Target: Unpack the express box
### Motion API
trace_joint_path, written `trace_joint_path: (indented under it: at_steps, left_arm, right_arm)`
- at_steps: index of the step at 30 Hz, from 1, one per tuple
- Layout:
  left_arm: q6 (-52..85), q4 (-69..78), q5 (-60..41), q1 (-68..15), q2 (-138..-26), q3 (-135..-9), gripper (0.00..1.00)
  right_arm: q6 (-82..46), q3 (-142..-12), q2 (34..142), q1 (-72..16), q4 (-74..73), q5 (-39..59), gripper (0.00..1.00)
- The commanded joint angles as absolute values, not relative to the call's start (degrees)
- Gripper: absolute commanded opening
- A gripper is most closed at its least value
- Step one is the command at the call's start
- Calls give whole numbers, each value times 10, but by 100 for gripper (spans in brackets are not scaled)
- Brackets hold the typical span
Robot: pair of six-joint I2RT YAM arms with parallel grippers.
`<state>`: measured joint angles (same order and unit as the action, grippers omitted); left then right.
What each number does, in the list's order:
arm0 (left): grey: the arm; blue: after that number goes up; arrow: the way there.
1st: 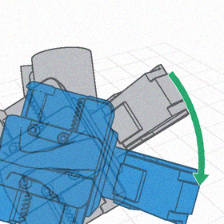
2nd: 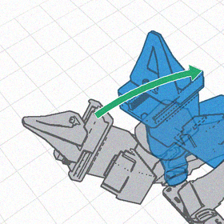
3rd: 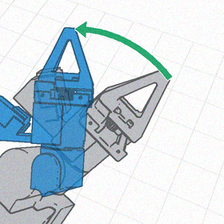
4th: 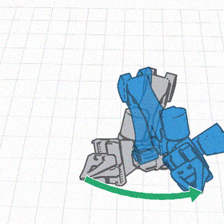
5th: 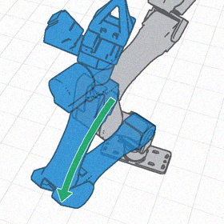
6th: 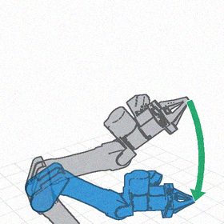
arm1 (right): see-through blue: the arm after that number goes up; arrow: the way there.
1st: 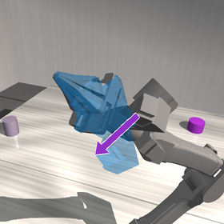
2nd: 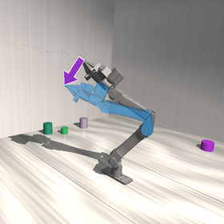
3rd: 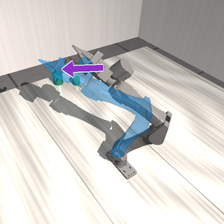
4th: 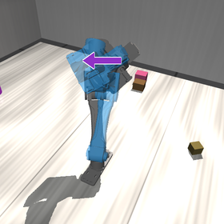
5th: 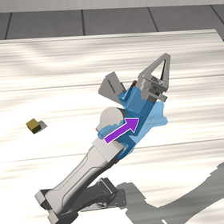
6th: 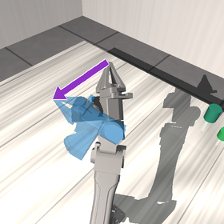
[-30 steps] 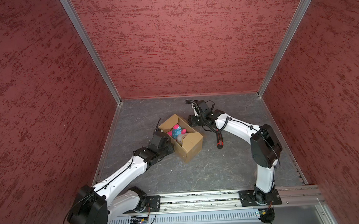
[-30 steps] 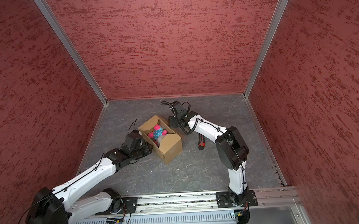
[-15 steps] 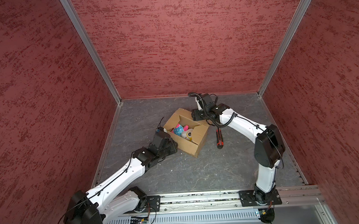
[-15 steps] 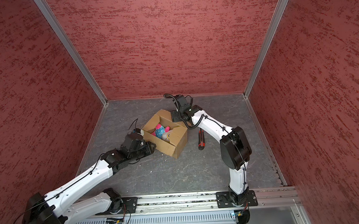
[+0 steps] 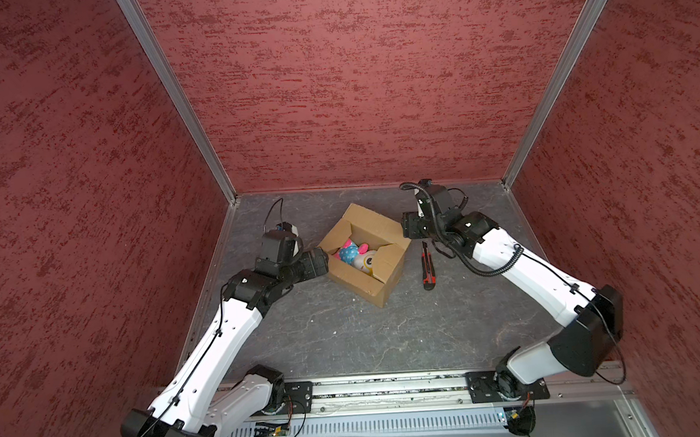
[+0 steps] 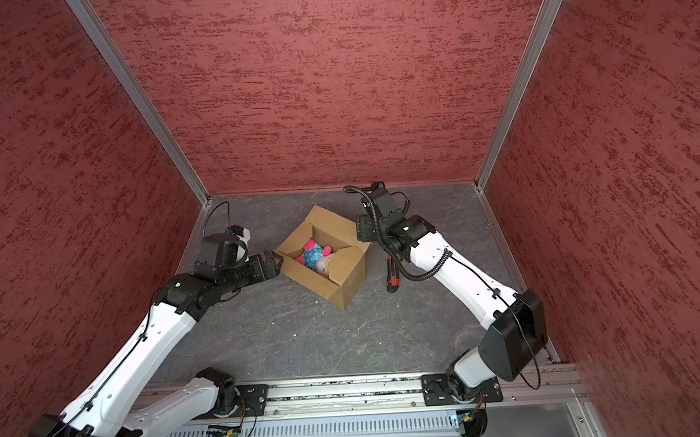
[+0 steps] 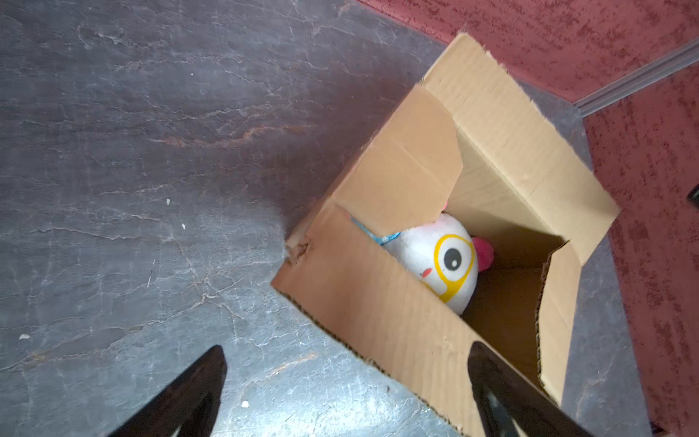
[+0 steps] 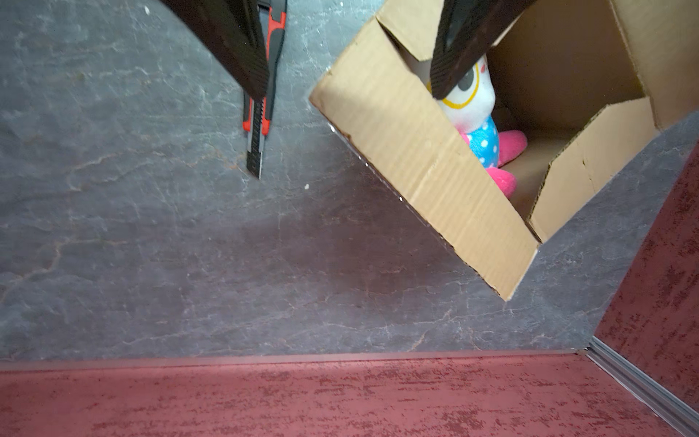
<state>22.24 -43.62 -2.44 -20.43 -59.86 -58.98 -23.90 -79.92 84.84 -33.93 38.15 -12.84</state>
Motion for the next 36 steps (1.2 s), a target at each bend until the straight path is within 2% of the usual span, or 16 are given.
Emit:
trace_joint_path:
  at_steps: [1, 10, 17, 25, 36]
  left_arm:
    - [123, -468, -45, -200, -625, -631, 100]
    - [61, -465, -72, -211, -697, -688, 100]
    - [0, -482, -5, -263, -763, -765, 100]
    - [-93, -537, 44, -293, -892, -867, 100]
    - [-137, -547, 144, -316, -987, -902, 100]
  right_arm:
    - [-293, -779, 836, -360, 423, -170, 70]
    - [-360, -730, 796, -399, 405, -183, 70]
    - [-367, -718, 793, -404, 393, -174, 70]
    - [-373, -677, 755, -404, 371, -175, 71]
    - [-385, -624, 716, -404, 343, -162, 72]
